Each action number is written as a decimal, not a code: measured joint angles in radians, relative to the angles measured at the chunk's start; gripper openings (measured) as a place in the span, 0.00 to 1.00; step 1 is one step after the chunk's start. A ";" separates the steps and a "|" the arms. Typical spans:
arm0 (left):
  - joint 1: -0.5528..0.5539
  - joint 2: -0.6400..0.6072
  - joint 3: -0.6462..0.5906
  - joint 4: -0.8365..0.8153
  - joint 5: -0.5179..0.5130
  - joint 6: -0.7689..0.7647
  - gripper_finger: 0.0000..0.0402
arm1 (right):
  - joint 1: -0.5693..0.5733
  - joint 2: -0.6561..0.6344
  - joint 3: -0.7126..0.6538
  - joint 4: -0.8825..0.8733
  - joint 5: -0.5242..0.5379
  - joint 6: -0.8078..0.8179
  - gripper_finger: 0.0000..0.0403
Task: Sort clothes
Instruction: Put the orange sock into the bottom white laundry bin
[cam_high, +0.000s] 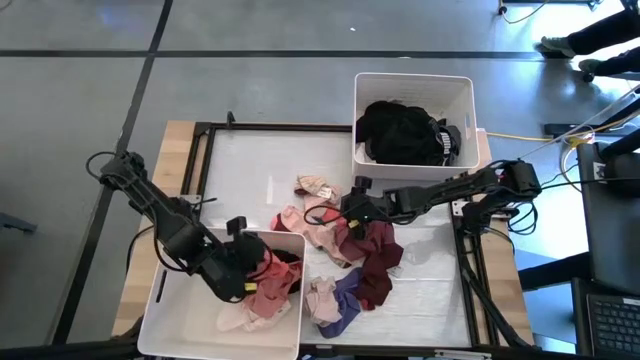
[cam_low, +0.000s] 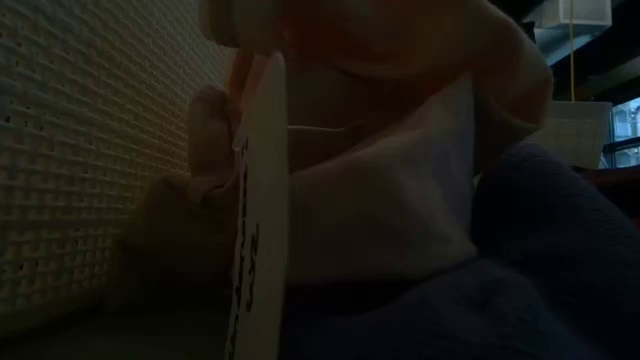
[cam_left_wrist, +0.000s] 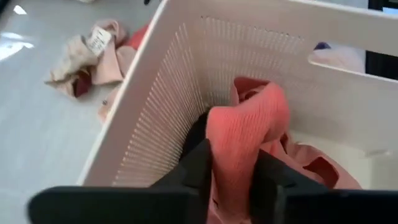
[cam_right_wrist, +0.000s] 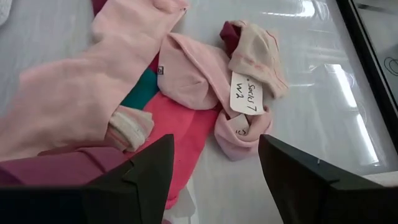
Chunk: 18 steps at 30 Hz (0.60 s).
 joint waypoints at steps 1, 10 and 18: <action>0.005 -0.002 0.000 -0.001 0.017 -0.001 0.19 | 0.000 0.000 0.000 0.000 0.000 0.001 0.59; 0.022 -0.026 0.000 -0.071 0.242 -0.058 0.36 | 0.000 0.000 0.000 0.016 -0.022 0.043 0.59; 0.020 -0.110 0.000 -0.025 0.212 -0.084 0.36 | 0.000 0.000 0.000 0.016 -0.020 0.051 0.59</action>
